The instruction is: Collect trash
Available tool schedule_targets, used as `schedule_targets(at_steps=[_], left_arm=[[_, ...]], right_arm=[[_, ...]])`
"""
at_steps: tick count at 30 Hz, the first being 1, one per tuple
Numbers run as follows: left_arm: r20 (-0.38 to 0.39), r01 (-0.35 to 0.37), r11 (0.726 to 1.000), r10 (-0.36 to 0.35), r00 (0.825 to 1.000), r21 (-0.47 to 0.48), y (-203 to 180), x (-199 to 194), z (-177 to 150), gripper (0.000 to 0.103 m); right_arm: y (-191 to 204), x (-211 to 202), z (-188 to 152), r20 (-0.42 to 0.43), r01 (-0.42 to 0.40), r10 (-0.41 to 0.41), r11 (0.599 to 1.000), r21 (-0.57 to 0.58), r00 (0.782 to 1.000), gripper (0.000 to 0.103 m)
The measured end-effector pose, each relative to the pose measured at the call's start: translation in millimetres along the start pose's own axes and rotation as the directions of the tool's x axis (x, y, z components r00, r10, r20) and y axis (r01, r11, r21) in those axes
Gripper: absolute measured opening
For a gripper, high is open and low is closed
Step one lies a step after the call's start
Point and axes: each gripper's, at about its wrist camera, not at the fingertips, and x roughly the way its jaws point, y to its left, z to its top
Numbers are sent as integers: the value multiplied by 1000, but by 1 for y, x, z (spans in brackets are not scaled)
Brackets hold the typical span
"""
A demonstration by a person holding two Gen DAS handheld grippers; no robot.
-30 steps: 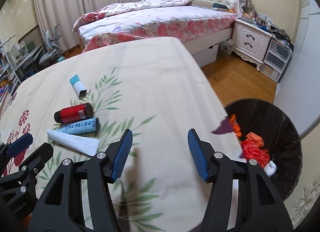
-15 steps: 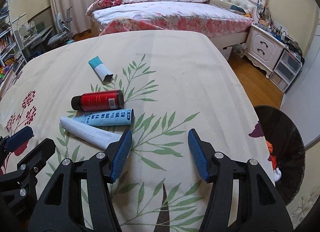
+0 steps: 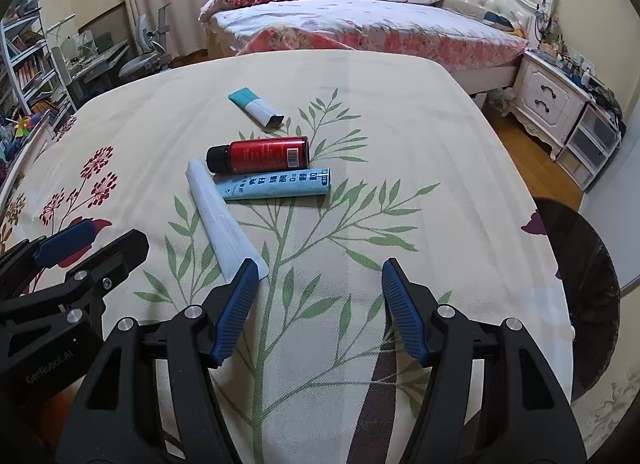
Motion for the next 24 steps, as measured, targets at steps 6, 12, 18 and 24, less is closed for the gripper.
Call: schedule_targets(at_steps=[6,12,18,24], left_arm=[[2,-2,1000,2,1000,-4,-4,1,4,69],[-7,14,1000,-13,1000,16,-28,11,12,69],[-31,-17,999,18,999,49,-50,30,19,70],[-76,-50,997,54,996,63,-50,38,19,72]], right_arm=[[-25,-4,0,20,48,-50,997,61,999,63],[-54,-4,-1,20,81,-84,989,121,996,63],[-67,-3,-3,22,68,-72,987,147,997,63],[-65,-2,-3,30,55,-60,989,138,998,63]])
